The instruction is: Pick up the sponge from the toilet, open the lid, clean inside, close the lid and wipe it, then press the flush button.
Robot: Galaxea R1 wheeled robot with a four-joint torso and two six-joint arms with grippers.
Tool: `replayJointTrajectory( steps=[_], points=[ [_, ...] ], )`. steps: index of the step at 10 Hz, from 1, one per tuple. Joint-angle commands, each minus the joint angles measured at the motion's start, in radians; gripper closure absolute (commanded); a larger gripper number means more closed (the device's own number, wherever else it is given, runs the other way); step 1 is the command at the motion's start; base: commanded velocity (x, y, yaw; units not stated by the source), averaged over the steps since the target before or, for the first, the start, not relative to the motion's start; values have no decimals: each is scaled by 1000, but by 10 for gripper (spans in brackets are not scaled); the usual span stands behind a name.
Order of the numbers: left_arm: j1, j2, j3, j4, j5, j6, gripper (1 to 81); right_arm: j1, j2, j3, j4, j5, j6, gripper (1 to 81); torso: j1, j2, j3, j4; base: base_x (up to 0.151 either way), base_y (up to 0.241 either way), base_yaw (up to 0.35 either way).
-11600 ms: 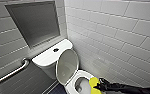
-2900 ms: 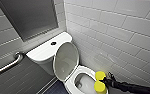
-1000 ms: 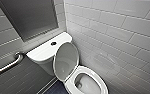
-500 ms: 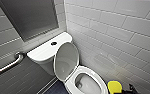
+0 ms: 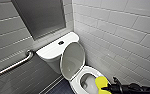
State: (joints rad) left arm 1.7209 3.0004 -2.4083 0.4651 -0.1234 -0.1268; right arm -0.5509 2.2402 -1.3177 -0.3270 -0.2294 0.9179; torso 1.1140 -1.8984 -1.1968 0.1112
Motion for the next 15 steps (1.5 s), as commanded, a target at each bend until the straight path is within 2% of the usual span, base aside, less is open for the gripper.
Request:
replayJointTrajectory(
  steps=[1, 3, 4, 5, 10, 12, 15],
  points=[
    [41, 3, 20, 12, 73, 9, 10, 174, 99, -70, -14, -120, 9, 811, 0, 0, 0, -1, 0, 0, 0],
    [39, 5, 20, 10, 73, 7, 10, 226, 225, -172, -6, -134, 21, 811, 0, 0, 0, 0, 0, 0, 0],
    [38, 5, 20, 10, 76, 7, 10, 240, 304, -256, 9, -139, 70, 811, 0, 0, 0, 0, 0, 0, 0],
    [39, 2, 20, 9, 76, 7, 10, 251, 370, -312, 11, -139, 96, 811, 0, 0, 0, 0, 0, 0, 0],
    [39, -4, 18, 1, 79, 6, 10, 232, 639, -510, 0, -119, 101, 811, 0, 0, 0, 0, 0, 0, 0],
    [41, -9, 18, 0, 79, 4, 10, 194, 727, -600, -1, -116, 99, 811, 0, 0, 0, 0, 0, 0, 0],
    [58, -15, 15, 0, 74, 4, 10, 49, 836, -843, -12, -1, 87, 811, 0, 0, 0, 0, 0, 0, 0]
  ],
)
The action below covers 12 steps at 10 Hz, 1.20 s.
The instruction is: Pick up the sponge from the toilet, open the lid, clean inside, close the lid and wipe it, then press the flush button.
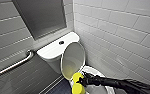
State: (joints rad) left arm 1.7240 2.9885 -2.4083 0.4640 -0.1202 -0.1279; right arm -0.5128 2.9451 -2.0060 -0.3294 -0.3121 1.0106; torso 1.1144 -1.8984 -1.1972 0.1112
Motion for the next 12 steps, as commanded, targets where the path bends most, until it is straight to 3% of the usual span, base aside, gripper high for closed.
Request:
replayJointTrajectory(
  steps=[1, 3, 4, 6, 9, 12],
  points=[
    [59, -5, 15, 1, 68, 5, 10, -25, 145, -203, -17, 119, -6, 811, 0, 0, 0, 0, 0, 0, 0],
    [64, -3, 15, 1, 67, 5, 10, -59, 104, -189, -16, 139, -4, 811, 0, 0, 0, 0, 0, 0, 0],
    [65, -3, 15, 2, 67, 5, 10, -66, 48, -118, -17, 136, -1, 811, 0, 0, 0, 0, 0, 0, 0],
    [62, 1, 18, 8, 68, 8, 10, -59, -156, 147, -25, 113, 6, 811, 0, 0, 1, 0, 0, 0, 0],
    [58, 8, 18, 11, 68, 8, 10, -82, -336, 304, -27, 107, 6, 811, 0, 0, 1, 0, 0, 0, 0],
    [58, 8, 20, 11, 65, 10, 10, -114, -439, 386, -28, 90, 6, 811, 0, 0, 1, 0, 0, 0, 0]
  ],
)
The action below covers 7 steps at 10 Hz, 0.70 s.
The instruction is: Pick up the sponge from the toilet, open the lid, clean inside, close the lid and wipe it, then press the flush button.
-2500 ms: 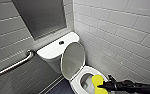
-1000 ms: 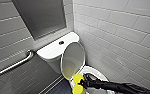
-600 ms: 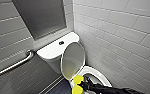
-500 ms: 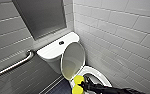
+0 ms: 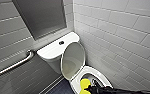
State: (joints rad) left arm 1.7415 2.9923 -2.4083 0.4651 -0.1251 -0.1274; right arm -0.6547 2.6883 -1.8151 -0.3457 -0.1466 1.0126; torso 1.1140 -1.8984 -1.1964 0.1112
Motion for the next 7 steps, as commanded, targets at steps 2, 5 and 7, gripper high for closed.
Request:
replayJointTrajectory(
  steps=[2, 5, 7],
  points=[
    [40, 1, 20, 10, 70, 9, 10, -14, -248, 237, -19, -76, 4, 811, 0, 0, 0, 0, 0, 0, 0],
    [36, 1, 20, 10, 70, 9, 10, -56, -401, 347, -35, -71, 4, 811, 0, 0, 0, 0, 0, 0, 0],
    [34, 4, 20, 12, 68, 11, 10, -66, -512, 424, -35, -67, 4, 811, 0, 0, 0, 0, 0, 0, 0]
  ],
)
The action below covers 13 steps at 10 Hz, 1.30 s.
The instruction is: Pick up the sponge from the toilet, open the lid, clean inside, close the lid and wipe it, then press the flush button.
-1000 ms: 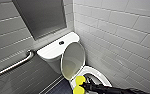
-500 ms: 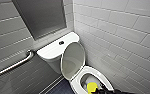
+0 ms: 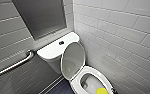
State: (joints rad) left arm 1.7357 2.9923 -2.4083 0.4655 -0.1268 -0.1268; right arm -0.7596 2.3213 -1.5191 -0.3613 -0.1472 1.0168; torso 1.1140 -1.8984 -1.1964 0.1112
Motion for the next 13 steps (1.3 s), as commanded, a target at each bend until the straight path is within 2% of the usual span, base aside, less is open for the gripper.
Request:
replayJointTrajectory(
  steps=[1, 4, 7, 8, 10, 11, 12, 13],
  points=[
    [40, 4, 20, 12, 72, 10, 10, 29, -191, 154, -19, -60, 0, 811, 0, 0, 0, 0, 0, 0, 0],
    [40, 1, 20, 18, 70, 10, 10, -19, -300, 185, -21, -35, 0, 811, 0, 0, 0, 0, 0, 0, 0],
    [40, 2, 20, 35, 70, 10, 10, -28, -362, 229, -22, -25, 0, 811, 0, 0, 0, 0, 0, 0, 0],
    [40, 2, 20, 36, 70, 9, 10, -9, -382, 261, -22, -25, 0, 811, 0, 0, 0, 0, 0, 0, 0],
    [40, 5, 20, 39, 70, 10, 10, 100, -380, 329, -24, -34, -1, 811, 0, 0, 0, 0, 0, 0, 0],
    [40, 5, 20, 39, 70, 9, 10, 188, -354, 358, -21, -60, 0, 811, 0, 0, 0, 0, 0, 0, 0],
    [40, 7, 20, 39, 70, 9, 10, 269, -298, 370, -16, -186, 3, 811, 0, 0, 0, 0, 0, 0, 0],
    [37, 8, 20, 39, 70, 9, 10, 321, -247, 363, -18, -245, 28, 811, 0, 0, 0, 0, 0, 0, 0]
  ],
)
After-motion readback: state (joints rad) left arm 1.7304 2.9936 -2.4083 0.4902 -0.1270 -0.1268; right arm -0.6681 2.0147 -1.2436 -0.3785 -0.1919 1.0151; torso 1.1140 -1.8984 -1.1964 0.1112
